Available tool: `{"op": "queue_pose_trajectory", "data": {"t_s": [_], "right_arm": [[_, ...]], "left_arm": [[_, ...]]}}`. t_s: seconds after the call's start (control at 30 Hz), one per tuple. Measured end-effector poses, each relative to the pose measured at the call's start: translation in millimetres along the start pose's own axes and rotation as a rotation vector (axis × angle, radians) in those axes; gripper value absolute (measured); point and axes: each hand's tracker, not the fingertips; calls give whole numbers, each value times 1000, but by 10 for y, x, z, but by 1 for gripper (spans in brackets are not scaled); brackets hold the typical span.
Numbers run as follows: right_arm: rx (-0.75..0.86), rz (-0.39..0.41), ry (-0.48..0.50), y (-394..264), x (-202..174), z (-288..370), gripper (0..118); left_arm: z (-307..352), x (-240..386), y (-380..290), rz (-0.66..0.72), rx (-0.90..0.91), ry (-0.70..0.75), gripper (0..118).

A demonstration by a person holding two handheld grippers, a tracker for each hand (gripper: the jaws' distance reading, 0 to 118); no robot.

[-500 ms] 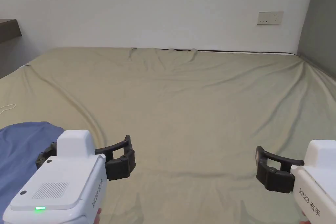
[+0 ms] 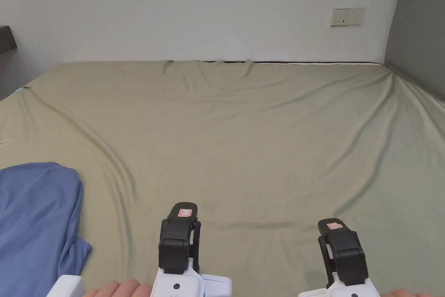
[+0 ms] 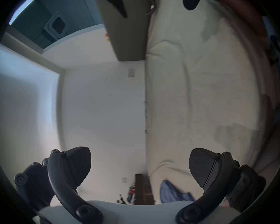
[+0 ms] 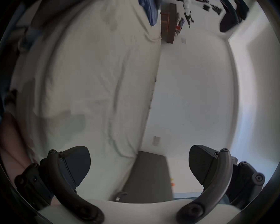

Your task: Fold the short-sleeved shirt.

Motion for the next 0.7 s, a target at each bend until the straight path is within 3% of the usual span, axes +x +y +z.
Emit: {"op": "queue_pose_trajectory", "data": {"t_s": [0.03, 0.1, 0.13, 0.2, 0.27, 0.3, 0.33, 0.37, 0.4, 0.43, 0.5, 0.6, 0.7], "right_arm": [[-5, -5, -33, -15, 37, -3, 118], [-35, -87, -99, -76, 152, -31, 118], [-58, -198, -125, -158, 263, -46, 118], [-196, -622, -170, -390, 622, -122, 118], [-191, -1249, -143, -940, 967, -95, 118], [-100, -1523, -88, -1190, 982, -50, 118], [92, -1751, -133, -1458, 939, -16, 118], [11, -2047, -26, -1610, 890, -44, 118], [27, -2043, 29, -1629, 894, -40, 118], [-38, -2075, -78, -1693, 880, -39, 118], [-33, -2070, -91, -1709, 852, -30, 118], [-84, -1798, -88, -1384, 932, -15, 118], [-58, -1701, -122, -1206, 990, -16, 118]], "left_arm": [[-12, -53, -32, 78, -16, -17, 116], [-64, -173, -67, 218, -55, -15, 116], [-101, -275, -111, 327, -83, -11, 116], [-177, -602, -345, 720, -128, -35, 116], [-290, -938, -728, 1225, -269, -129, 116], [-331, -1028, -957, 1450, -280, -148, 116], [-341, -1075, -1213, 1685, -255, -163, 116], [-347, -1079, -1414, 1866, -229, -156, 116], [-358, -1088, -1539, 1975, -245, -134, 117], [-322, -1148, -1557, 2015, -274, -61, 117], [-265, -1173, -1592, 1971, -261, 65, 117], [-174, -1253, -1426, 1817, -224, 143, 117], [-126, -1272, -1203, 1707, -202, 119, 117]]}}
